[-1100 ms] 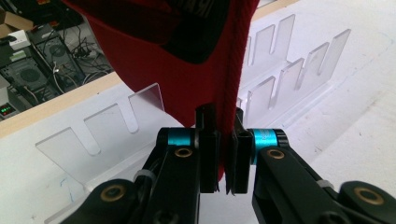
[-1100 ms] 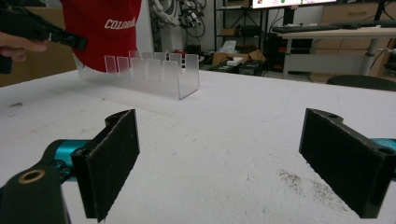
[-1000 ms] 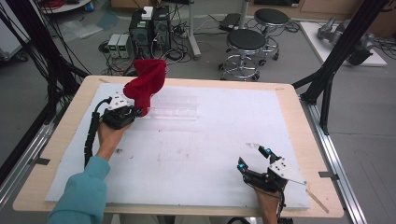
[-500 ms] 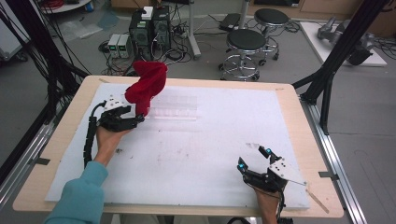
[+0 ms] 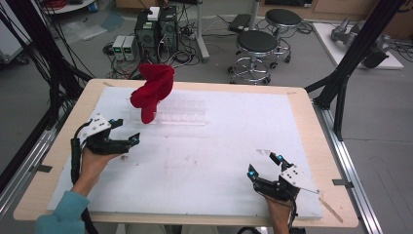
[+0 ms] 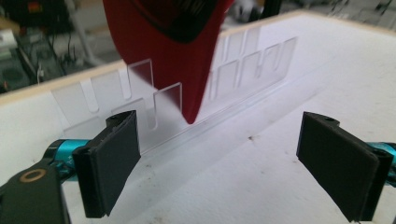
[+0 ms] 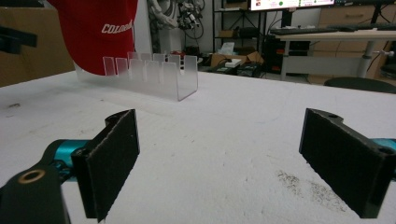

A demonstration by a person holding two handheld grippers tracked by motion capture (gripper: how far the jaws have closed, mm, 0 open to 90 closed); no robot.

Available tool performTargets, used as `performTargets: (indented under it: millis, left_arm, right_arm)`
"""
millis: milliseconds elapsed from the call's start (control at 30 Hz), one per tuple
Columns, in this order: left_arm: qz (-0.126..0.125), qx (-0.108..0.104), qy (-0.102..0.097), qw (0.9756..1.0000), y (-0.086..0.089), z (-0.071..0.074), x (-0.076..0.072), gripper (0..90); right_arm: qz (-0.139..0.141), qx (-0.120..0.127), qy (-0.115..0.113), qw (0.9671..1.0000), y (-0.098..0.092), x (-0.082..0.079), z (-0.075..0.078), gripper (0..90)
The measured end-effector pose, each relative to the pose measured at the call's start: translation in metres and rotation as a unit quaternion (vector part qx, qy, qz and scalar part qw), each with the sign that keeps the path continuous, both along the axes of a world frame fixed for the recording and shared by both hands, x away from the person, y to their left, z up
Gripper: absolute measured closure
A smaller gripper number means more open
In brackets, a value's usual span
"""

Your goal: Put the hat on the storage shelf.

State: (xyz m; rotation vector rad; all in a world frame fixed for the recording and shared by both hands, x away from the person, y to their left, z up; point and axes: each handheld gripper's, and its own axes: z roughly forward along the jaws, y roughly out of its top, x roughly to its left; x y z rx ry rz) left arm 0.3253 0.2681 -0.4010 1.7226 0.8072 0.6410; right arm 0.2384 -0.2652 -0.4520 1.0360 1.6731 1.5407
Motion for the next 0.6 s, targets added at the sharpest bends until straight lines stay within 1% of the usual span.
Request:
performTargets:
  millis: [33,67,100,167,200,233,267,333,367,400,433,467,533,600]
  left_arm:
    - [0.0,0.0,0.0,1.0,0.0,0.0,0.0,13.7]
    - [-0.009,-0.012,-0.019,0.9997,0.008,-0.005,-0.016,13.7]
    - [-0.009,-0.012,-0.019,0.9997,0.008,-0.005,-0.016,13.7]
    - [-0.013,-0.03,-0.035,0.9989,0.015,-0.013,-0.031,13.7]
    - [-0.015,-0.038,-0.056,0.9976,0.022,-0.022,-0.045,13.7]
    - [-0.015,-0.038,-0.056,0.9976,0.022,-0.022,-0.045,13.7]
    - [-0.016,-0.041,-0.065,0.997,0.025,-0.027,-0.05,13.7]
    - [-0.015,-0.042,-0.072,0.9964,0.031,-0.035,-0.058,13.7]
    - [-0.013,-0.056,-0.076,0.9955,0.037,-0.038,-0.063,13.7]
    - [-0.011,-0.062,-0.081,0.9947,0.039,-0.04,-0.065,13.4]
    - [-0.011,-0.062,-0.081,0.9947,0.039,-0.04,-0.065,13.5]
    - [-0.011,-0.065,-0.085,0.9942,0.042,-0.041,-0.067,13.4]
    - [-0.007,-0.065,-0.092,0.9936,0.044,-0.045,-0.069,13.4]
    - [-0.003,-0.075,-0.096,0.9925,0.047,-0.052,-0.072,13.5]
  right_arm:
    - [0.0,0.0,0.0,1.0,0.0,0.0,0.0,11.1]
    - [0.0,0.0,0.001,1.0,0.0,0.0,0.0,11.1]
    - [0.0,0.0,0.001,1.0,0.0,0.0,0.0,11.1]
    - [0.0,-0.002,-0.002,1.0,0.0,0.0,0.0,11.1]
    - [-0.001,-0.002,-0.001,1.0,0.0,0.0,0.0,11.1]
    - [-0.001,-0.002,-0.001,1.0,0.0,0.0,0.0,11.1]
    - [-0.001,-0.003,-0.002,1.0,0.0,0.0,0.0,11.1]
    - [-0.002,-0.003,-0.002,1.0,0.0,0.0,0.0,11.2]
    - [-0.003,-0.002,0.0,1.0,0.0,0.0,0.0,11.2]
    - [-0.004,-0.002,0.0,1.0,0.0,0.0,0.0,11.2]
    - [-0.004,-0.001,-0.001,1.0,0.0,0.001,0.0,11.2]
    - [-0.005,-0.002,-0.004,1.0,0.0,0.001,0.0,11.1]
    - [-0.007,-0.001,-0.001,1.0,0.0,0.001,0.0,11.1]
    - [-0.008,0.001,-0.002,1.0,0.0,0.0,0.0,11.1]
